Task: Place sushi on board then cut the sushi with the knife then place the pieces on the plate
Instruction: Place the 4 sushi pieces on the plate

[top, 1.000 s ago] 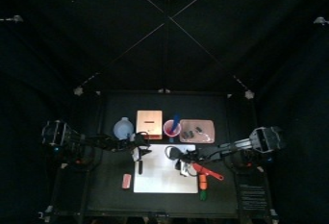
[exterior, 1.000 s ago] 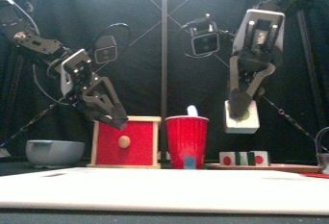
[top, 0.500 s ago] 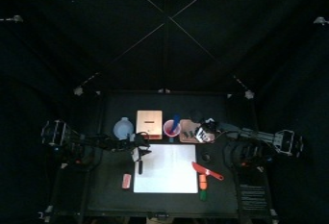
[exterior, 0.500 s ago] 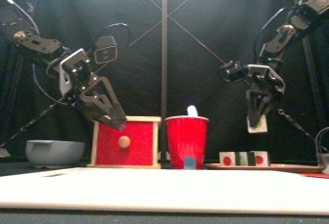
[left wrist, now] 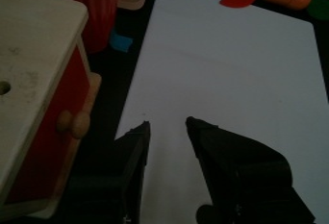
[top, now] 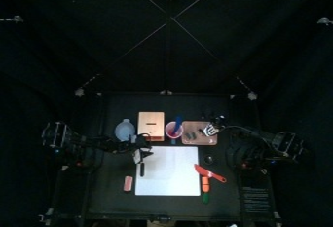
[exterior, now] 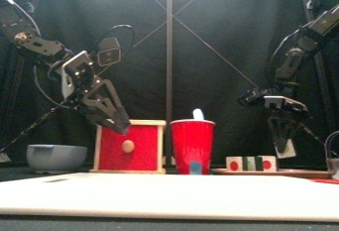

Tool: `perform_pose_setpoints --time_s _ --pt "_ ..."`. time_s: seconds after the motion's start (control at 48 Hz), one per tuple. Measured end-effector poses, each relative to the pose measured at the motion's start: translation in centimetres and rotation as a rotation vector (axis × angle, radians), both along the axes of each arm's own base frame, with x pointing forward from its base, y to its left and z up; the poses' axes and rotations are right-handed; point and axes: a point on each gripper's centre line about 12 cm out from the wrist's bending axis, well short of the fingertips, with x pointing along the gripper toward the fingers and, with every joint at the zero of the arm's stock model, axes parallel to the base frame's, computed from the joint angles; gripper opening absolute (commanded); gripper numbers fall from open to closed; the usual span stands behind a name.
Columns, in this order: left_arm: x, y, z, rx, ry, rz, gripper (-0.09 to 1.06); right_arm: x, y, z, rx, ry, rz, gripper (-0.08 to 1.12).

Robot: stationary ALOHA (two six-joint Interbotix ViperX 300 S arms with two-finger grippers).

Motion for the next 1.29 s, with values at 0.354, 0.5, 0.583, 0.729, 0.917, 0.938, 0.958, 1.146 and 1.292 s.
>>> perform_pose_setpoints --time_s 0.354,0.5,0.583,0.729,0.917,0.938,0.958,1.146,1.292 --pt "-0.2 -0.1 -0.2 -0.006 0.018 -0.002 0.76 -0.3 0.0 -1.9 0.014 0.023 0.002 0.82" --pt "-0.2 -0.1 -0.2 -0.007 0.021 -0.003 0.76 -0.4 0.1 -2.0 0.013 0.021 0.002 0.83" --pt "-0.2 -0.1 -0.2 -0.007 0.020 -0.003 0.76 -0.3 0.1 -1.7 0.008 0.014 0.002 0.83" --pt "-0.2 -0.2 -0.2 -0.007 0.020 -0.004 0.76 -0.1 0.0 -0.6 -0.023 -0.017 0.013 0.83" --pt "-0.2 -0.1 -0.3 -0.009 0.022 -0.001 0.76 1.0 0.1 1.7 -0.108 -0.082 0.070 0.82" --pt "-0.2 -0.1 -0.3 -0.008 0.023 -0.001 0.76 1.2 0.1 2.0 -0.120 -0.090 0.080 0.82" --pt "-0.2 -0.1 -0.3 -0.008 0.023 -0.002 0.76 1.4 0.2 2.2 -0.131 -0.100 0.091 0.83" --pt "-0.2 0.0 -0.6 -0.010 0.034 0.002 0.76 3.7 0.5 4.5 -0.242 -0.192 0.197 0.83" --pt "-0.2 0.2 -0.8 -0.019 0.038 0.017 0.76 5.7 1.5 5.7 -0.355 -0.268 0.331 0.83"
